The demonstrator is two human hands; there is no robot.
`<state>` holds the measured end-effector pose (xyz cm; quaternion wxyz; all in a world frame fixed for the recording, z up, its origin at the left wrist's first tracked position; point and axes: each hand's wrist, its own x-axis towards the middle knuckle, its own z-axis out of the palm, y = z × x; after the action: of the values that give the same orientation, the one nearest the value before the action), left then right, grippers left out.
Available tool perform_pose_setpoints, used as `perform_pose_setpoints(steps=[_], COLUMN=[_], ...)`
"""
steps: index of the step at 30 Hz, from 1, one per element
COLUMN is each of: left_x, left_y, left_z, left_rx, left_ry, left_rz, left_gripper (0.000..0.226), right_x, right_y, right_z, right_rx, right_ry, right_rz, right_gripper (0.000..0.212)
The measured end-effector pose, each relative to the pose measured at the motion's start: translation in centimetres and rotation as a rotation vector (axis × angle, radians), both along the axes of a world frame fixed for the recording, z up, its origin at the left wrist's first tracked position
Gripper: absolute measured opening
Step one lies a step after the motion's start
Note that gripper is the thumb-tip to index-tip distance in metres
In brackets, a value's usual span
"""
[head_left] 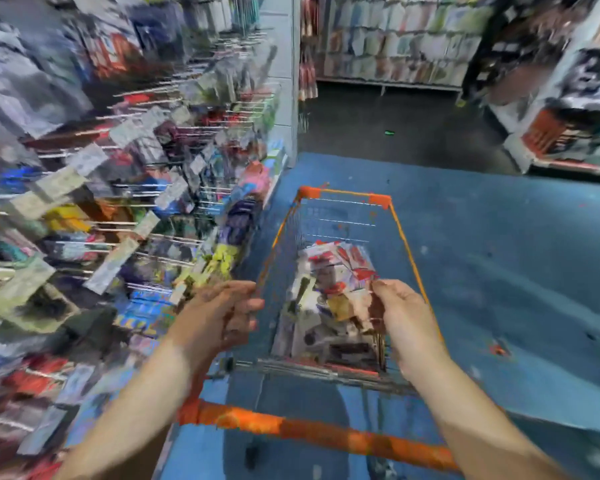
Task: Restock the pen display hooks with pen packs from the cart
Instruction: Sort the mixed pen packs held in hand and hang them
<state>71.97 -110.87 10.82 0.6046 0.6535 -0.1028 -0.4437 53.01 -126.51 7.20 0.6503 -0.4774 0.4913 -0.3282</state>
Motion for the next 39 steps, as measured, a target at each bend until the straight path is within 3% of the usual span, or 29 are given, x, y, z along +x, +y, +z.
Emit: perform_pose_setpoints(steps=[13,25,30,34,37,39], left_x=[3.1,4.7,4.1,4.7,4.8,4.8], left_y=[-11.8,-23.6,-27.4,-29.3,-29.8,-29.7], left_z=[-8.1,-22.8,-30.2,-36.3,-39.8,-42.1], left_rx=[0.195,0.462,0.520,0.584,0.621,0.644], left_ry=[0.069,0.456,0.501,0.477,0.425,0.385], left_rz=[-0.163,-0.013,0.072,0.213,0.264,0.280], left_gripper=[0.011,0.016,0.016,0.021,0.025,0.029], right_x=[-0.3,3.8,6.4,9.3,11.8,13.2], right_y=[-7.3,-15.3,-20.3,-24.1,-26.7,-27.9], right_z=[-7.4,-19.0,-26.6,-33.3,-37.1,-39.6], right_rx=[0.174,0.424,0.186,-0.118,-0.206,-0.246], right_ry=[0.191,0.408,0.653,0.734,0.779,0.849], right_rz=[-0.037,-0.083,0.090,0.256,0.405,0.453], right_gripper=[0.013,0.014,0.023,0.048,0.045,0.055])
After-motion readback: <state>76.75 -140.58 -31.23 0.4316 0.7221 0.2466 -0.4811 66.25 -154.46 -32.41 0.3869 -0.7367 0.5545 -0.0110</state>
